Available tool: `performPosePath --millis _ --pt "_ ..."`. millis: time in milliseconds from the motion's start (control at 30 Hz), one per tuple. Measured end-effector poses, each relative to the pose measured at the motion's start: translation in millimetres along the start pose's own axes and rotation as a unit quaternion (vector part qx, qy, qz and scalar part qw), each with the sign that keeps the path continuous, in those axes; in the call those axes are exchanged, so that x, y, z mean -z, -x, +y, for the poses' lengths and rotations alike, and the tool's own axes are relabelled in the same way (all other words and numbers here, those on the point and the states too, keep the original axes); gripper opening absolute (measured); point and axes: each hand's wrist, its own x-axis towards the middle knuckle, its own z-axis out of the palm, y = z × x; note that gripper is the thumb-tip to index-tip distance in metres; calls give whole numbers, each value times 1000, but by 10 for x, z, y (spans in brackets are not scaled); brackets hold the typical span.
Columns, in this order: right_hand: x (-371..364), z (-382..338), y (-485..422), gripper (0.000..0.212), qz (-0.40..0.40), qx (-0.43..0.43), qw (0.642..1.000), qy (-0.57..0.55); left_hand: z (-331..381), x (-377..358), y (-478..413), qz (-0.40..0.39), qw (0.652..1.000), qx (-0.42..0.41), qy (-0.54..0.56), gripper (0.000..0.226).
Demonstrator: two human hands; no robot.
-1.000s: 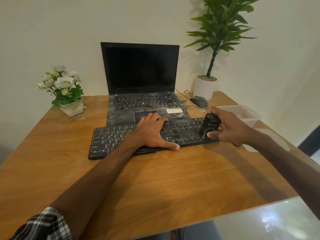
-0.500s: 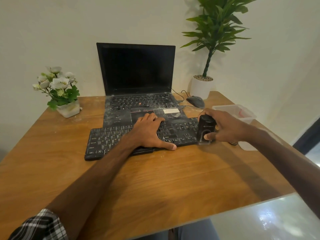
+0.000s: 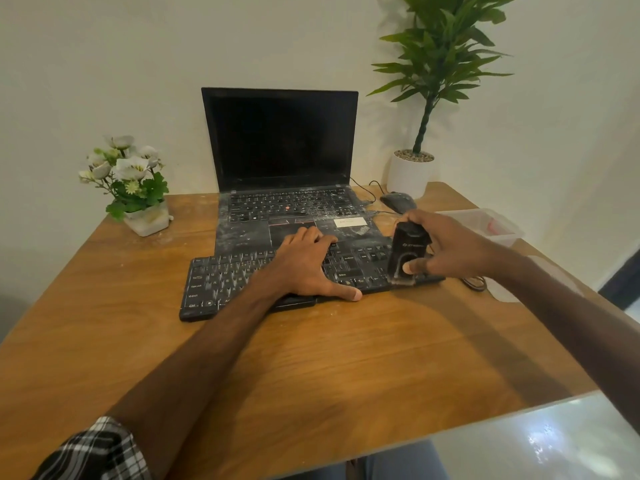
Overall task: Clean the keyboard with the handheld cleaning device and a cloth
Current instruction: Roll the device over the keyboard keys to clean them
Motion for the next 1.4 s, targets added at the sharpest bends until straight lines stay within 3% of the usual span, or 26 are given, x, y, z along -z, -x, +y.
performPosePath --millis 200,467,600,733,967,1167,1400 --pt "-244 2 -25 56 74 1 997 2 9 6 23 -3 1000 1 -1 132" --pt "-23 -29 41 58 -40 22 999 23 15 6 27 2 1000 0 -6 132" --pt "-106 -131 -97 59 37 18 999 -24 -4 -9 22 8 1000 -6 -3 133" --pt "-278 -61 -82 57 53 21 998 0 -14 -15 22 7 1000 -5 -2 133" --pt "-53 -93 58 58 -49 41 998 19 12 3 33 5 1000 -3 -4 131" --pt "-269 -260 -82 55 67 29 996 -46 13 -4 28 7 1000 -4 -4 131" --pt "-268 -279 -46 64 -30 34 998 34 2 -21 14 13 1000 -3 -5 131"
